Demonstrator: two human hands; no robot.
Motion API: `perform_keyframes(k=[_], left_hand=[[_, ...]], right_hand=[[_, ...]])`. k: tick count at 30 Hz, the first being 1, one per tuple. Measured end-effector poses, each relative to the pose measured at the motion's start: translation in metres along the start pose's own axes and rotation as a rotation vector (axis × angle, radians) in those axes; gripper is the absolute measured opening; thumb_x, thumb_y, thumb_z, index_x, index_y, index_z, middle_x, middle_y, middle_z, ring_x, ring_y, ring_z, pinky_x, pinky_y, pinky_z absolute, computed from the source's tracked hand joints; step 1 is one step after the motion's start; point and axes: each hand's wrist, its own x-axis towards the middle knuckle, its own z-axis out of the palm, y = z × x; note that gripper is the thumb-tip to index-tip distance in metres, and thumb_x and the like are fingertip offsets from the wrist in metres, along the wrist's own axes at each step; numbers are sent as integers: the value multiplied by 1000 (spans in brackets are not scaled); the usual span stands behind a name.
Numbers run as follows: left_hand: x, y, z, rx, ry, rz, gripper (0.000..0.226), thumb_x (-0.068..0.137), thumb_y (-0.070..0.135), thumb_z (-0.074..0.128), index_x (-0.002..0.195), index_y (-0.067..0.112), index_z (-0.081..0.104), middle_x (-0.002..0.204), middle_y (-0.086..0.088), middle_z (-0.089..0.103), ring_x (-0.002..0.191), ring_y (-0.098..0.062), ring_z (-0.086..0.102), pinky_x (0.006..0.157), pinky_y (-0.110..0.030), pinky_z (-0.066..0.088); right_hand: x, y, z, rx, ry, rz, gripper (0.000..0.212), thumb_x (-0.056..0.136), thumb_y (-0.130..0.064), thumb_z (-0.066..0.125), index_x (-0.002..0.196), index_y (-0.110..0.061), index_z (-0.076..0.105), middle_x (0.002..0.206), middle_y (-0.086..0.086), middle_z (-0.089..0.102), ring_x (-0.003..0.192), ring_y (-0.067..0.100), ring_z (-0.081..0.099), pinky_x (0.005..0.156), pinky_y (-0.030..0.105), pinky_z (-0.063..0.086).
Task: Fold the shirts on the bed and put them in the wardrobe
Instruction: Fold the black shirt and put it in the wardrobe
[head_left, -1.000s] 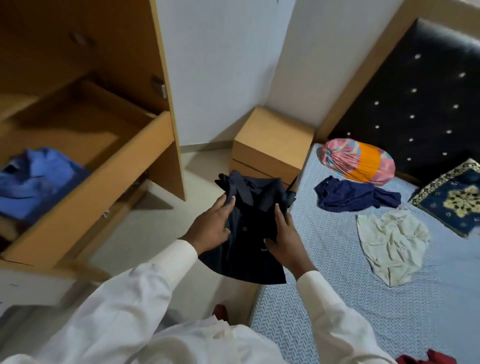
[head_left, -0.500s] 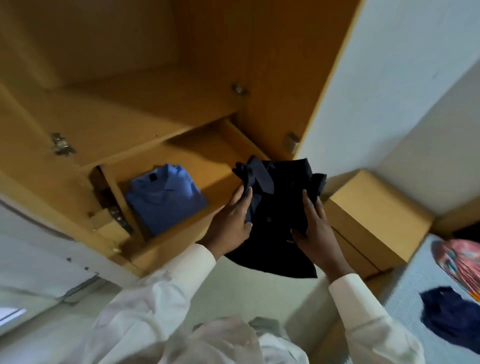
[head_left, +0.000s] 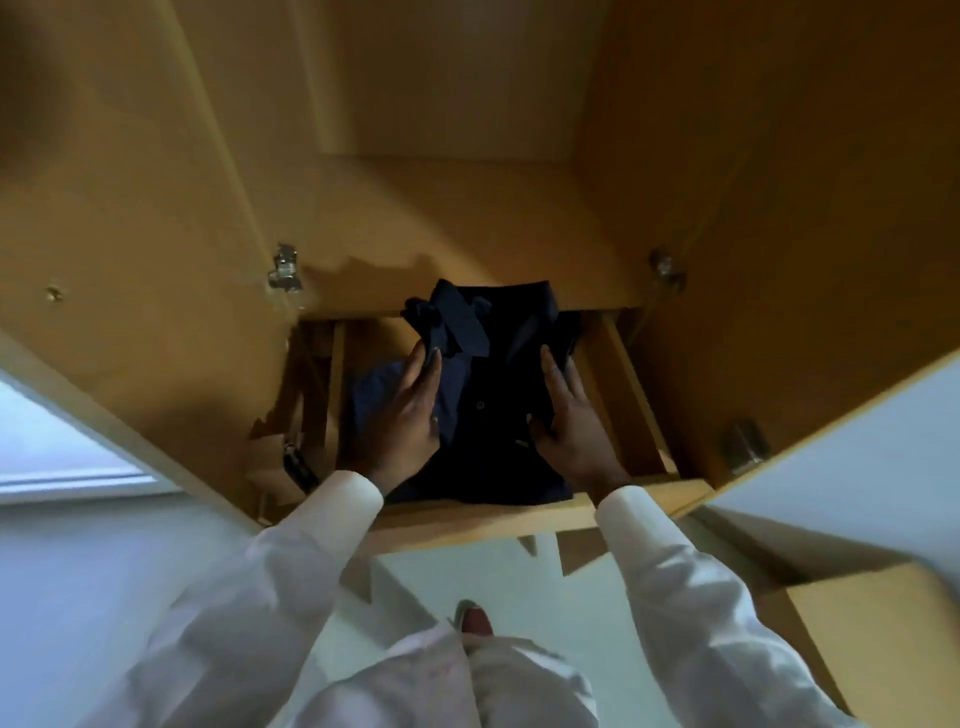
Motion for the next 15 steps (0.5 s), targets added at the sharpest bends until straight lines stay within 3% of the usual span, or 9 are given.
perform_keyframes(k=[2, 4, 7, 10, 13, 15], left_hand=[[8, -19, 5, 19, 21, -84, 79, 94, 4, 57, 158, 14, 12, 166, -5, 3, 148, -31, 22, 106, -47, 42], [12, -38, 9, 6, -15, -172, 76, 96, 1, 54, 158, 11, 12, 165, -8, 1, 152, -31, 8, 114, -49, 33], [20, -68, 15, 48, -88, -260, 74, 100, 8, 53, 157, 10, 5, 165, -10, -5, 152, -28, -1, 118, -42, 25], [24, -88, 21, 126, -78, -398, 76, 98, 16, 56, 157, 14, 10, 165, -12, 6, 151, -32, 14, 118, -44, 27], [26, -85, 28, 177, -102, -504, 68, 99, 12, 53, 157, 15, 18, 163, -15, 14, 143, -36, 33, 112, -43, 32], [26, -78, 40, 231, -148, -534, 60, 105, 37, 44, 157, 26, 19, 160, -8, 25, 136, -36, 41, 103, -44, 38]], right_hand=[[30, 11, 16, 10, -74, -57, 92, 90, -20, 59, 160, -33, 1, 168, 8, 2, 143, 37, 36, 100, 42, 51], [56, 16, 35, 14, -166, -108, 97, 87, -17, 65, 160, -28, 3, 168, 7, 0, 147, 34, 31, 98, 36, 50], [86, 23, 62, 114, -295, -107, 100, 85, -7, 70, 161, -22, 6, 168, 4, -4, 153, 25, 14, 106, 28, 39], [107, 29, 87, 255, -391, 9, 95, 87, -11, 70, 160, -27, 12, 166, -1, 13, 151, 20, 21, 117, 36, 33], [112, 32, 101, 465, -490, 180, 97, 88, -2, 70, 160, -30, 11, 145, -13, 33, 135, 14, 40, 111, 50, 44], [103, 44, 110, 495, -578, 294, 99, 89, -5, 71, 159, -32, 7, 138, -8, 43, 124, 20, 51, 104, 47, 49]])
